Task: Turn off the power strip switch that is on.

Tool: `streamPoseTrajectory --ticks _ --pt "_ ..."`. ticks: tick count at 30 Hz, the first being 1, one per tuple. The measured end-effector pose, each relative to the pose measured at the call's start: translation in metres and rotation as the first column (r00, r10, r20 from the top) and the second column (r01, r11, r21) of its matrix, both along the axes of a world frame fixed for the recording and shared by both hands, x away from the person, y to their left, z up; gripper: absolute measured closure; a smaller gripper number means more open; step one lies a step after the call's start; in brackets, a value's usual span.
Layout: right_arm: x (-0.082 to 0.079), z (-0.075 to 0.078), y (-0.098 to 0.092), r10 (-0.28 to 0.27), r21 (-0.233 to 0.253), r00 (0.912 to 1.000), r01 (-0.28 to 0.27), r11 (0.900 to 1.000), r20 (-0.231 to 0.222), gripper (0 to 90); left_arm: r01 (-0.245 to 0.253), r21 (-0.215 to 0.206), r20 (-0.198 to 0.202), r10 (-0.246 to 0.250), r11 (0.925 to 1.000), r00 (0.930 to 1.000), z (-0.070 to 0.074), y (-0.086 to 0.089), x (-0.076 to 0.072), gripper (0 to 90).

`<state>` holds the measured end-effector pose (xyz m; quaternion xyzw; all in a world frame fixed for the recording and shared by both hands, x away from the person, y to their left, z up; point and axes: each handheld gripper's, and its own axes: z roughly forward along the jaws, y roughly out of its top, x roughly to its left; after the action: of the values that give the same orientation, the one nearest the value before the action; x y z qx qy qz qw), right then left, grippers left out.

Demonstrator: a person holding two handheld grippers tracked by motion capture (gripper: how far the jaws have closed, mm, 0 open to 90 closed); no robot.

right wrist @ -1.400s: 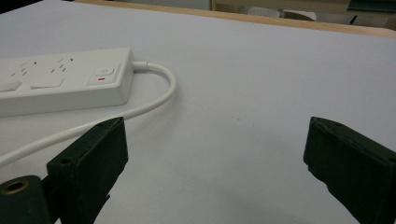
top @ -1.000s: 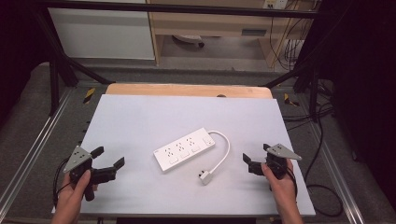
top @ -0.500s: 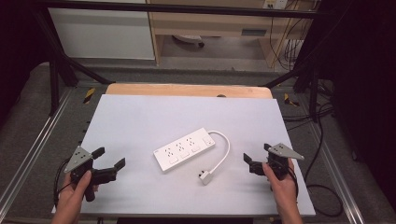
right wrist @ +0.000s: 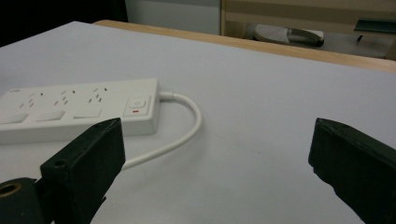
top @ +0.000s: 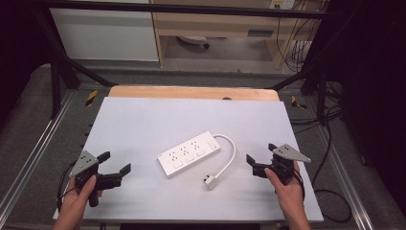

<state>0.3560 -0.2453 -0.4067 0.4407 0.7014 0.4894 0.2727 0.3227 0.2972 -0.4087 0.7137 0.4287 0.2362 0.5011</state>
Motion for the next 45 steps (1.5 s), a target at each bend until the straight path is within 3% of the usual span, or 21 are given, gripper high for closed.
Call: streamPoseTrajectory --ticks 12,23,31,38,45 --pt "0.01 0.038 0.015 0.057 0.022 0.9975 -0.058 0.998 0.041 4.7 -0.003 0.003 -0.006 0.003 1.0 1.0 -0.002 0.0 -0.001 5.9" --pt "0.03 0.066 0.025 0.055 0.018 0.9973 -0.056 0.998 0.049 5.9 0.011 0.009 -0.004 -0.011 0.9999 0.9999 -0.002 -0.002 0.0 6.0" --pt "0.04 0.074 0.036 0.065 0.011 0.9972 -0.066 0.998 0.035 6.3 0.015 0.018 -0.015 -0.014 0.9997 0.9998 -0.003 -0.003 0.0 6.0" --pt "0.049 0.082 0.052 0.107 -0.001 0.9939 -0.107 0.994 0.027 6.1 0.016 0.024 -0.019 -0.016 0.9996 0.9997 -0.003 -0.004 0.0 6.0" --pt "0.056 0.087 0.065 0.119 0.017 0.9923 -0.119 0.993 0.036 6.0 0.001 0.016 -0.026 0.0 0.9999 0.9996 -0.004 -0.002 0.0 6.0"
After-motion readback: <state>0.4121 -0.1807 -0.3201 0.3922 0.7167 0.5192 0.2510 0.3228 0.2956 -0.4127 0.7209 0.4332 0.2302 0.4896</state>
